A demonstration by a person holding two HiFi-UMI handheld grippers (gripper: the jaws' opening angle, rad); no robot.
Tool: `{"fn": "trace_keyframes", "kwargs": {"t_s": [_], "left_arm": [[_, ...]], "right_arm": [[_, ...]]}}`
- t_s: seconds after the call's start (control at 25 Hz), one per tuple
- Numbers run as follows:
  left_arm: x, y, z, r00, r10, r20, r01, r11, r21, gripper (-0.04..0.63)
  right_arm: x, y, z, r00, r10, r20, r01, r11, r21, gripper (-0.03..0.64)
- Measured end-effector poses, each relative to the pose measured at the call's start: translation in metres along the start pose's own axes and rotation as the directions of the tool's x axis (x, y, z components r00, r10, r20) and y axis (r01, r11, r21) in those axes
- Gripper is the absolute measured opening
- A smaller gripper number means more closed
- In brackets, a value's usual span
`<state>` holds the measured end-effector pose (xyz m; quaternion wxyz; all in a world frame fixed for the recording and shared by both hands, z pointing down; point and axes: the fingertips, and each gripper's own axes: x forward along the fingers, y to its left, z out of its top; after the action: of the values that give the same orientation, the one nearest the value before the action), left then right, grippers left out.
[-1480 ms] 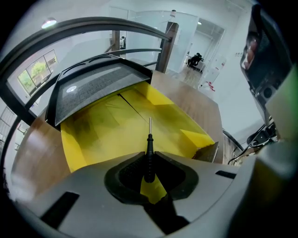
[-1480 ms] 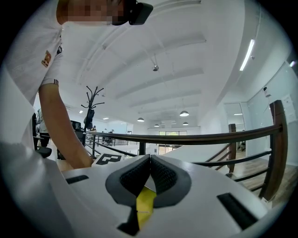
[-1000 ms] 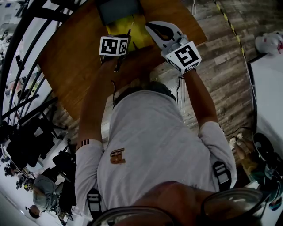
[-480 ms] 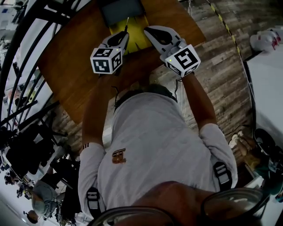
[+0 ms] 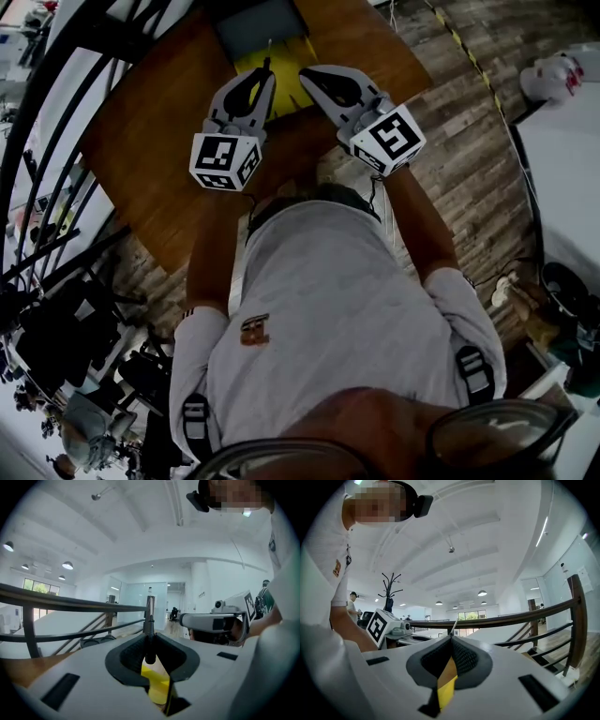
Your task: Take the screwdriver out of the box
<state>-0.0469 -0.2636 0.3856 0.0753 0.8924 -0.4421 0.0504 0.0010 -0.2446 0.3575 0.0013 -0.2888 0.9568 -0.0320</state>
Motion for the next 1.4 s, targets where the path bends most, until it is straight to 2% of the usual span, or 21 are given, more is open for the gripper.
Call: {"fn": "trace_keyframes", "kwargs": {"t_s": [0.24, 0.52, 0.64, 0.88, 1.4], "left_arm": [[-0.025, -0.009, 0.027, 0.99, 0.009, 0.14, -0.017, 0.998, 0.056, 0.077], [-0.043, -0.022, 0.044, 0.977, -0.016, 0.211, -0.012, 0.991, 0.131, 0.077], [-0.05, -0.024, 0.047, 0.97, -0.019, 0.244, -0.014, 0.991, 0.133, 0.077], [-0.058, -0.029, 0.046, 0.962, -0.026, 0.271, -0.007, 0.993, 0.121, 0.077], [-0.068, -0.034, 0.047, 0.954, -0.047, 0.297, 0.008, 0.991, 0.132, 0.077]], "right_arm": [[-0.009, 0.015, 0.014, 0.999, -0.014, 0.048, 0.014, 1.0, 0.009, 0.032], [-0.015, 0.033, 0.021, 0.994, -0.025, 0.102, 0.023, 1.0, 0.018, 0.032], [-0.016, 0.039, 0.023, 0.992, -0.032, 0.124, 0.03, 0.999, 0.02, 0.032], [-0.02, 0.047, 0.023, 0.987, -0.051, 0.149, 0.049, 0.999, 0.019, 0.032], [-0.017, 0.06, 0.022, 0.989, -0.063, 0.135, 0.065, 0.998, -0.012, 0.031]]}}
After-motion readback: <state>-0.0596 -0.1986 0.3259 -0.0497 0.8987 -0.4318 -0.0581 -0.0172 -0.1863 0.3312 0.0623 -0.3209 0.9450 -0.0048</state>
